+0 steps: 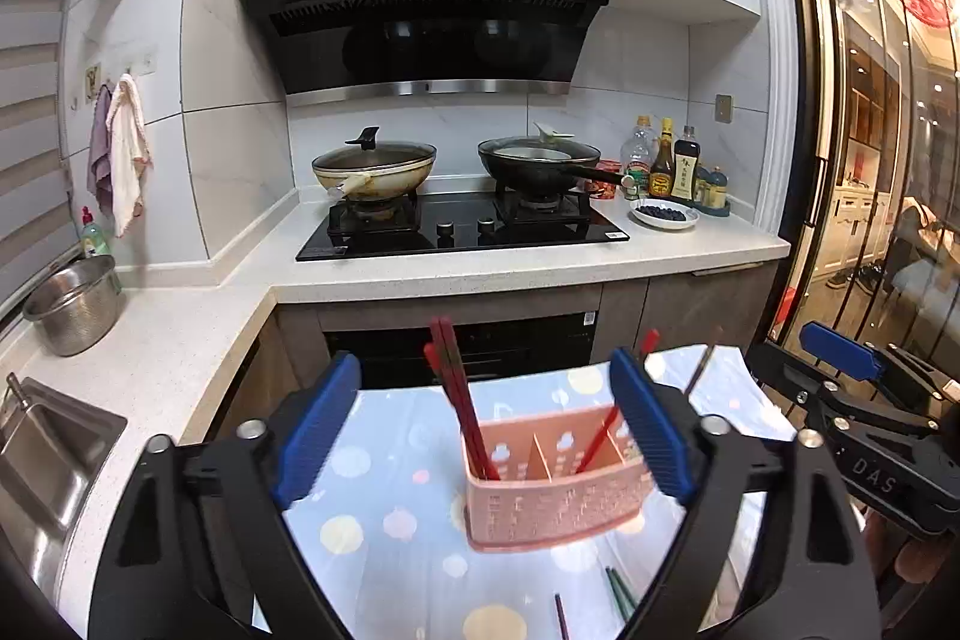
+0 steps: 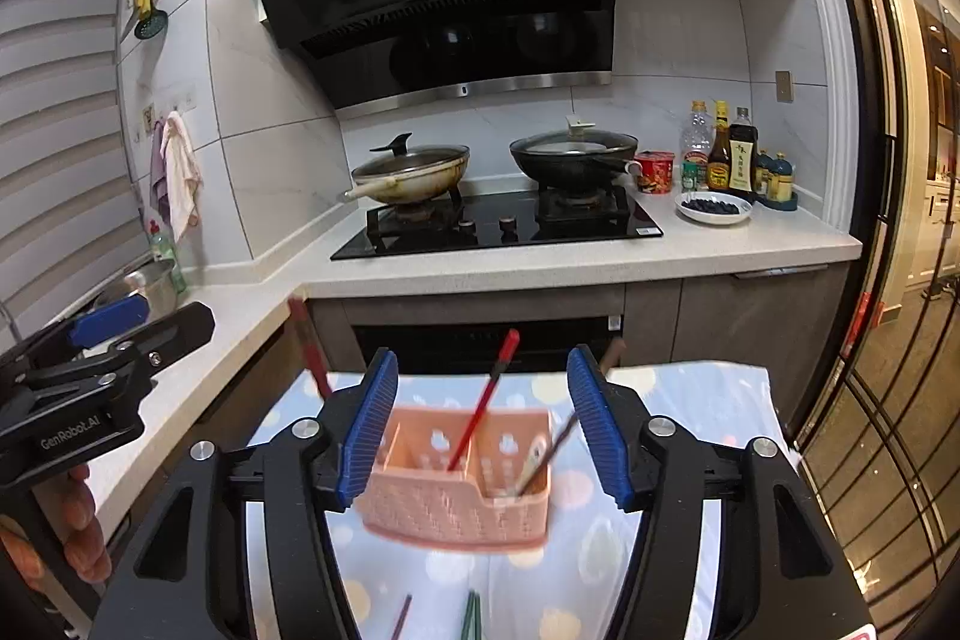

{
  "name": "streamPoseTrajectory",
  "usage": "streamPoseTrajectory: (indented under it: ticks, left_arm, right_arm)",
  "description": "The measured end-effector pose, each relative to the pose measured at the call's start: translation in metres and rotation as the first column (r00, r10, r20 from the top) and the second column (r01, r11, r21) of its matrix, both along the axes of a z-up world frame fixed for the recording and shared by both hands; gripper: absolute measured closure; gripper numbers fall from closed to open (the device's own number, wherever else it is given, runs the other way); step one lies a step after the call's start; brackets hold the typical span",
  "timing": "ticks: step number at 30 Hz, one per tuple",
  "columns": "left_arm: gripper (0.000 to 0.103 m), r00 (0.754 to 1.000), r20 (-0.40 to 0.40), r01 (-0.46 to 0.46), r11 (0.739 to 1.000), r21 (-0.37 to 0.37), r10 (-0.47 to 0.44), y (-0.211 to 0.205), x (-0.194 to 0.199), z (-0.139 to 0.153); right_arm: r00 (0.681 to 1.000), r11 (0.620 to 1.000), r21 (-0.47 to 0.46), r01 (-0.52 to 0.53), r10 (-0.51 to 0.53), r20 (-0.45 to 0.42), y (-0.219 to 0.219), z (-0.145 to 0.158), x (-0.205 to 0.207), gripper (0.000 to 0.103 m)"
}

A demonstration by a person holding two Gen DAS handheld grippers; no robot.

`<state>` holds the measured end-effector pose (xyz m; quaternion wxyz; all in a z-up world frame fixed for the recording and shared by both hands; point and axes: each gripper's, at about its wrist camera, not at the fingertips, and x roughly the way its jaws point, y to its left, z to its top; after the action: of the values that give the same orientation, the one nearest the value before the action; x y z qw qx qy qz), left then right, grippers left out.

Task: Organize utensils
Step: 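Lower the chopsticks into the pink holder and open both tools, then move both open tools back to the dark red and green chopsticks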

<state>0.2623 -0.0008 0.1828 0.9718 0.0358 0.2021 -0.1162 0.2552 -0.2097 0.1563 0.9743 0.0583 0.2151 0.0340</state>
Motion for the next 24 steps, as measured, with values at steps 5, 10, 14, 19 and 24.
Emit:
streamPoseTrajectory:
  ticks: [5, 10, 14, 19, 24]
  left_arm:
    - [0.012, 1.000, -0.012, 0.011, 0.998, 0.059, -0.010, 0.000, -0.044, -0.028]
    - [0.011, 0.996, -0.085, 0.021, 0.995, 0.094, -0.013, -0.002, -0.080, -0.066]
    - [0.009, 0.986, -0.165, 0.030, 0.995, 0.091, -0.014, 0.002, -0.102, -0.097]
    - [0.007, 0.964, -0.264, 0.023, 0.997, 0.079, -0.001, 0.007, -0.123, -0.138]
    - [0.007, 0.942, -0.335, -0.002, 0.995, 0.103, 0.037, 0.011, -0.140, -0.169]
  right_arm:
    - [0.999, 0.999, -0.051, 0.007, -0.009, -0.053, 0.002, -0.032, -0.053, 0.044]
    - [0.991, 0.995, -0.100, 0.017, -0.030, -0.134, 0.008, -0.075, -0.100, 0.044]
    - [0.976, 0.997, -0.080, -0.004, -0.014, -0.216, 0.009, -0.107, -0.130, 0.044]
    - [0.959, 0.993, -0.117, -0.009, -0.024, -0.282, 0.017, -0.145, -0.164, 0.044]
    - [0.937, 0.996, -0.091, -0.010, -0.022, -0.349, 0.017, -0.179, -0.179, 0.044]
